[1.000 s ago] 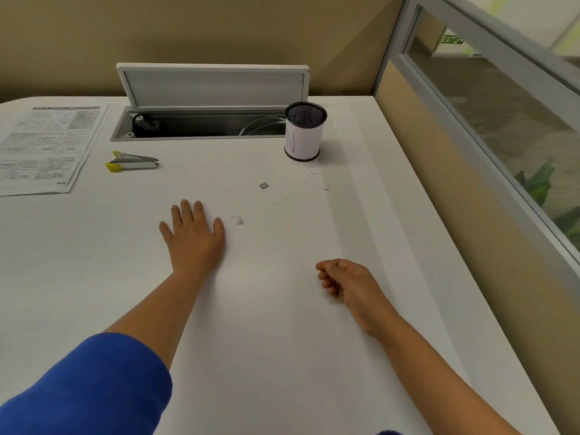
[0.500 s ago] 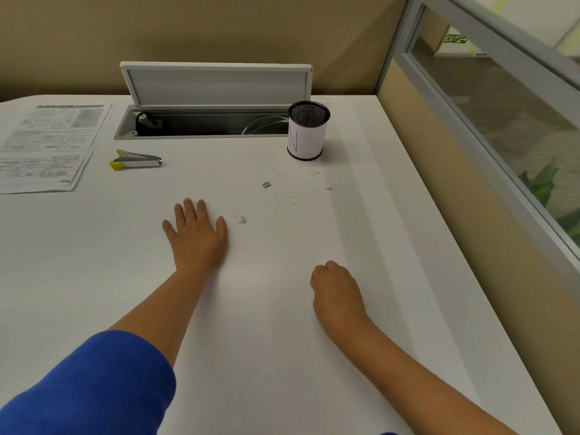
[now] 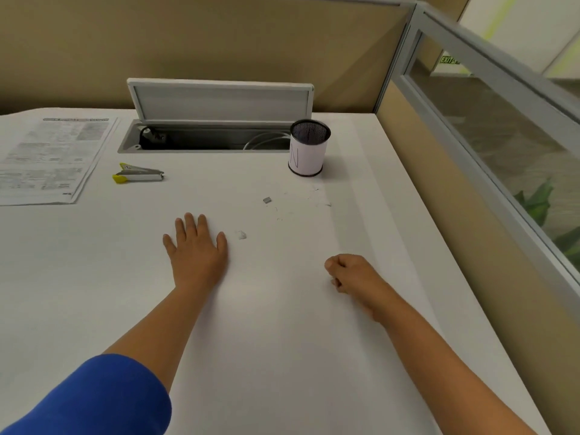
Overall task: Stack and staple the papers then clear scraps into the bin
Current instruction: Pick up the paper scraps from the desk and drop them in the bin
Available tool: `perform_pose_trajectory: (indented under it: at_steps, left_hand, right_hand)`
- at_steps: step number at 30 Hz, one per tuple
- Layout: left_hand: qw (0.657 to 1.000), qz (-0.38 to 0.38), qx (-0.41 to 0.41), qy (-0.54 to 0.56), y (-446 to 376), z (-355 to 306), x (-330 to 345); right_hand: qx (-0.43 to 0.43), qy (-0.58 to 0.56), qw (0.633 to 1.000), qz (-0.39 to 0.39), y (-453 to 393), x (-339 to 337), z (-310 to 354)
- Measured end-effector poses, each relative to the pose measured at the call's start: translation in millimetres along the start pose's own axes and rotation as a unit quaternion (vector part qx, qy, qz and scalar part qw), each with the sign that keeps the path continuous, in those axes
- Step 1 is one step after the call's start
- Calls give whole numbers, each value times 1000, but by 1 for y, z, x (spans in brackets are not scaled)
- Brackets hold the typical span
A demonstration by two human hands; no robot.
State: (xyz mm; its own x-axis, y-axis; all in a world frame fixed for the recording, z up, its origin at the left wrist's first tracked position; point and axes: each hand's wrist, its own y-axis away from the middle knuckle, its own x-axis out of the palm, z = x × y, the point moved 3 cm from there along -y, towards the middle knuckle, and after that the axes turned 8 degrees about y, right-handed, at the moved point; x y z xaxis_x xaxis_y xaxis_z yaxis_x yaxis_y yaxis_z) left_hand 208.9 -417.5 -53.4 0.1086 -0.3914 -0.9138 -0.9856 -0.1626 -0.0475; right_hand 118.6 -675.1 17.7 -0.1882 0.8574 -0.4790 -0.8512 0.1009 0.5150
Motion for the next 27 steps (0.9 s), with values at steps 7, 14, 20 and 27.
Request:
perform_pose_trajectory:
  at_steps: [7,14,20,27]
  left_hand:
    - [1000,5,-7,11,2,-1,1]
    - [1000,-10,-13,20,2,-2,1]
    - [999,-9,-21,33,-3,-9,-3]
    - [999,-9,-29,36,0,-6,-5]
  right_hand:
    - [-6,-235,972,22,-79,-59,80]
    - [-79,0,989,-125,-175,-104,179]
    - [-130,428,866,-226,-218,-95,203]
    - [-147,442,843,-271,-217,-83,203]
